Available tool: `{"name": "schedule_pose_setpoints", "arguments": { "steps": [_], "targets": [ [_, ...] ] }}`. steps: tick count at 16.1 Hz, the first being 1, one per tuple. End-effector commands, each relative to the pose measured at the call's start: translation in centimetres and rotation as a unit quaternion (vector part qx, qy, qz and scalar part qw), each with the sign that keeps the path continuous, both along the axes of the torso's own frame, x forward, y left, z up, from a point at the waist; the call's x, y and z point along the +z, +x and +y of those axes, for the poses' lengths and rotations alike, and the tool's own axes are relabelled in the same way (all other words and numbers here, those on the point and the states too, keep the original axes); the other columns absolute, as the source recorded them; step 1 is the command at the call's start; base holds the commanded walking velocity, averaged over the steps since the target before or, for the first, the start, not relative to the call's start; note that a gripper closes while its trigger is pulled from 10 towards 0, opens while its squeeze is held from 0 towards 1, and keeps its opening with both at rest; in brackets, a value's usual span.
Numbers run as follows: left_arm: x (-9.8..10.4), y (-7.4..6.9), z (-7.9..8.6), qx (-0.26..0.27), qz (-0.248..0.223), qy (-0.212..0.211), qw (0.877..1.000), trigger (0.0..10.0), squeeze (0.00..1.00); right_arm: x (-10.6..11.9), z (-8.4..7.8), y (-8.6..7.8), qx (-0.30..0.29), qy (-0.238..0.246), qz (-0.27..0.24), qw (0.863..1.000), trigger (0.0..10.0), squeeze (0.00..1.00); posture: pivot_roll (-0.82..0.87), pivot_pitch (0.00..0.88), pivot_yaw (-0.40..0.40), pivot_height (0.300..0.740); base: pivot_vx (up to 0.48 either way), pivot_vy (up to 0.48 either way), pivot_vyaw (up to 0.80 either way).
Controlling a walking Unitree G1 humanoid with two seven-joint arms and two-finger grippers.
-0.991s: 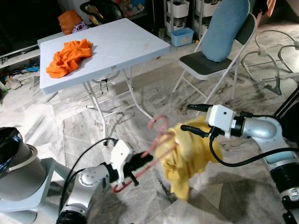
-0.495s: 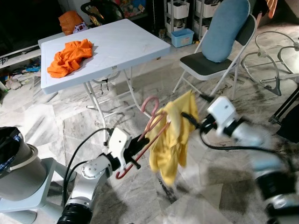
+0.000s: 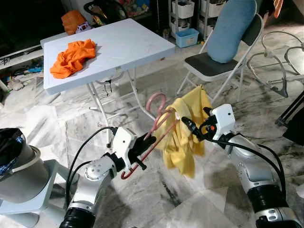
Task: Hang hanger
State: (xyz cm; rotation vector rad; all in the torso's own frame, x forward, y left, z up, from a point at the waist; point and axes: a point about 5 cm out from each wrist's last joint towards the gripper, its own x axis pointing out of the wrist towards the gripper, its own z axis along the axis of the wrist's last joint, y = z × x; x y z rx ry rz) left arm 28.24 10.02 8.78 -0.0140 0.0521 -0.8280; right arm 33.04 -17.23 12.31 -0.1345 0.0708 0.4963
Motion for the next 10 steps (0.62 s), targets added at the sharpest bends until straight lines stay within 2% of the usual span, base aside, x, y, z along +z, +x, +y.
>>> {"name": "schedule_pose_setpoints", "arguments": {
  "steps": [1,4,6,7,8,10],
  "targets": [
    [1.7,0.0,-0.1,-0.015,-0.037,-0.007,0.999,0.0,0.00,0.0,0.7,-0.2,0.017,-0.005,0.000,1.000,10.0,0.00,-0.16,0.000,0.133,0.740,0.000,0.000,0.00],
    [2.2,-0.3,-0.2,-0.024,-0.044,-0.005,0.999,0.0,0.00,-0.4,1.2,-1.0,0.057,0.002,0.013,0.998,10.0,0.00,-0.16,0.000,0.132,0.740,0.000,0.000,0.00],
    [2.5,-0.2,-0.2,-0.025,-0.046,-0.006,0.999,0.0,0.00,-0.6,1.0,-1.2,0.067,-0.018,0.019,0.997,10.0,0.00,-0.16,0.000,0.129,0.740,0.000,0.000,0.00],
    [2.6,-0.3,-0.2,-0.029,-0.048,-0.007,0.998,0.0,0.00,-0.7,0.8,-1.1,0.063,-0.021,0.020,0.998,8.5,0.00,-0.16,0.000,0.128,0.740,0.000,0.000,0.00],
    [2.9,-0.7,-0.3,-0.041,-0.051,-0.004,0.998,0.0,0.00,-0.8,0.4,-0.9,0.049,-0.027,0.024,0.998,0.0,0.00,-0.16,0.000,0.127,0.740,0.000,0.000,0.00],
    [3.0,-1.4,0.1,-0.056,-0.051,0.006,0.997,0.0,0.00,-0.8,-0.1,-0.9,0.045,-0.032,0.025,0.998,0.0,0.00,-0.16,0.000,0.122,0.740,0.000,0.000,0.00]
  ]
}}
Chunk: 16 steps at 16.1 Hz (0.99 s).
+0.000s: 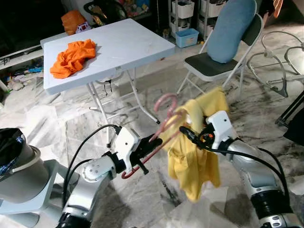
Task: Hang hanger
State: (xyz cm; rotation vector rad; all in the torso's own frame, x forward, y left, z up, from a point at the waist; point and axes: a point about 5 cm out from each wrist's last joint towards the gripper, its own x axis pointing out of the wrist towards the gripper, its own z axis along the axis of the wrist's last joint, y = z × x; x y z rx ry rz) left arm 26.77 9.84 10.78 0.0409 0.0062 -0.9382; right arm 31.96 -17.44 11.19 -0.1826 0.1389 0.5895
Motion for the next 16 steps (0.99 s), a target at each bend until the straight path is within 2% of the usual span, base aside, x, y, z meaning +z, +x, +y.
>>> {"name": "schedule_pose_setpoints", "arguments": {
  "steps": [1,7,8,11,16],
  "targets": [
    [1.1,-0.1,0.6,-0.003,-0.019,-0.008,1.000,0.0,0.00,0.1,-0.2,0.2,-0.002,-0.010,-0.001,1.000,0.0,0.00,-0.16,0.000,0.122,0.740,0.000,0.000,0.00],
    [1.7,-0.7,0.7,-0.019,-0.020,-0.005,1.000,0.0,0.00,-0.4,-0.9,0.7,-0.027,-0.030,-0.001,0.999,0.0,0.00,-0.15,0.000,0.111,0.740,0.000,0.000,0.00],
    [1.7,-0.7,0.8,-0.019,-0.019,-0.002,1.000,0.0,0.00,-0.2,-1.6,1.0,-0.046,-0.036,-0.008,0.998,0.0,0.00,-0.16,0.000,0.110,0.740,0.000,0.000,0.00],
    [1.7,-0.7,1.0,-0.019,-0.019,0.005,1.000,0.0,0.00,0.0,-2.5,1.3,-0.073,-0.028,-0.013,0.997,0.0,0.00,-0.16,0.000,0.108,0.740,0.000,0.000,0.00],
    [1.1,-0.6,1.0,-0.016,-0.017,0.017,1.000,0.0,0.00,0.3,-2.7,1.7,-0.094,-0.014,-0.026,0.995,0.0,0.00,-0.16,0.000,0.109,0.740,0.000,0.000,0.00]
  ]
}}
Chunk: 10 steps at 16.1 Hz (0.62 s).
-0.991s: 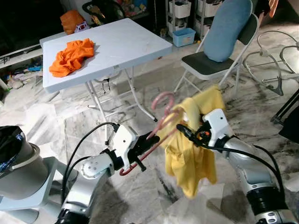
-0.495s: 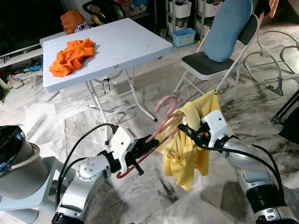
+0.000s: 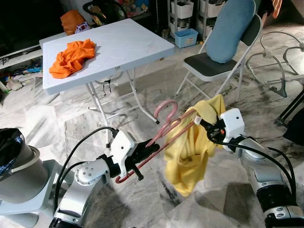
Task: Hang hanger
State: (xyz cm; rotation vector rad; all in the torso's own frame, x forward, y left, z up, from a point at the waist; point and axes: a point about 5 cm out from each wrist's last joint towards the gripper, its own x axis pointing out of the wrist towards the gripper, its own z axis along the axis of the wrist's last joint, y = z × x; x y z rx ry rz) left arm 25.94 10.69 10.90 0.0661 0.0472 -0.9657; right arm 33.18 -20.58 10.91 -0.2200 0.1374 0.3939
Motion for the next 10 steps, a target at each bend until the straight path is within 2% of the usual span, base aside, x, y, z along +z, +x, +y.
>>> {"name": "schedule_pose_setpoints", "arguments": {
  "steps": [1,7,10],
  "targets": [
    [0.9,0.2,0.1,-0.003,-0.028,-0.003,1.000,0.0,0.00,0.7,0.3,0.5,-0.002,0.006,-0.014,1.000,0.0,0.00,-0.17,0.000,0.110,0.740,0.000,0.000,0.00],
    [0.3,0.3,0.3,0.007,-0.026,0.010,1.000,0.0,0.00,1.9,-0.6,1.0,-0.034,0.012,-0.043,0.998,0.0,0.00,-0.17,0.000,0.110,0.740,0.000,0.000,0.00],
    [-0.5,0.6,0.7,0.029,-0.024,0.039,0.999,0.0,0.00,2.5,-1.0,1.2,-0.047,0.016,-0.057,0.997,0.0,0.00,-0.17,0.000,0.108,0.740,0.000,0.000,0.00]
  ]
}}
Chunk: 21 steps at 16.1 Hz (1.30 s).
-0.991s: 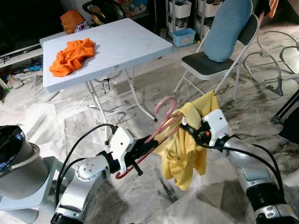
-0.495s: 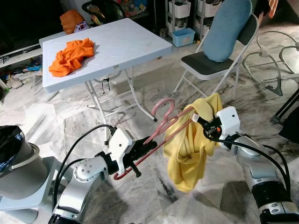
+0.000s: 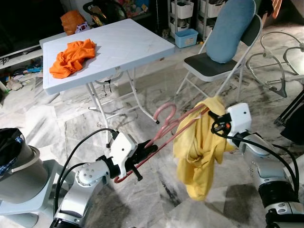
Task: Hang hanger
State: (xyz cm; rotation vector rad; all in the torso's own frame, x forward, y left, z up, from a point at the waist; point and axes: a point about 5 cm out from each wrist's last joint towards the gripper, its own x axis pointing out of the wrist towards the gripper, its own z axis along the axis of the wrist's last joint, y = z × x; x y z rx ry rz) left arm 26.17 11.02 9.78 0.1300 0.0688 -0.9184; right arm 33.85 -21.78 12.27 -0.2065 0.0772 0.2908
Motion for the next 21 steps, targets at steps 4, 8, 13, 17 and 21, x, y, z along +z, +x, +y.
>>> {"name": "schedule_pose_setpoints", "arguments": {
  "steps": [4,8,13,17,21],
  "targets": [
    [-0.8,0.2,0.9,0.012,-0.002,0.040,0.999,0.0,0.00,2.9,0.0,1.3,-0.025,0.030,-0.053,0.998,0.0,0.00,-0.18,0.000,0.107,0.740,0.000,0.000,0.00],
    [-1.8,-2.5,0.6,-0.086,0.032,0.063,0.994,0.0,0.00,4.2,0.4,2.8,-0.071,0.033,-0.069,0.995,0.0,0.00,-0.17,0.000,0.101,0.740,0.000,0.000,0.00],
    [-0.5,-3.4,2.0,-0.092,0.027,0.061,0.993,0.0,0.00,3.0,-0.5,3.0,-0.135,-0.003,-0.053,0.989,0.0,0.00,-0.15,0.000,0.094,0.740,0.000,0.000,0.00],
    [0.4,-1.5,5.2,0.095,-0.022,0.012,0.995,0.0,0.00,1.8,-4.7,1.9,-0.241,-0.036,-0.035,0.969,0.0,0.00,-0.15,0.000,0.093,0.740,0.000,0.000,0.00],
    [-0.5,0.0,6.6,0.310,-0.024,-0.022,0.950,5.0,0.00,1.4,-4.2,1.4,-0.226,0.021,-0.031,0.973,0.0,0.00,-0.14,0.000,0.096,0.740,0.000,0.000,0.00]
  ]
}}
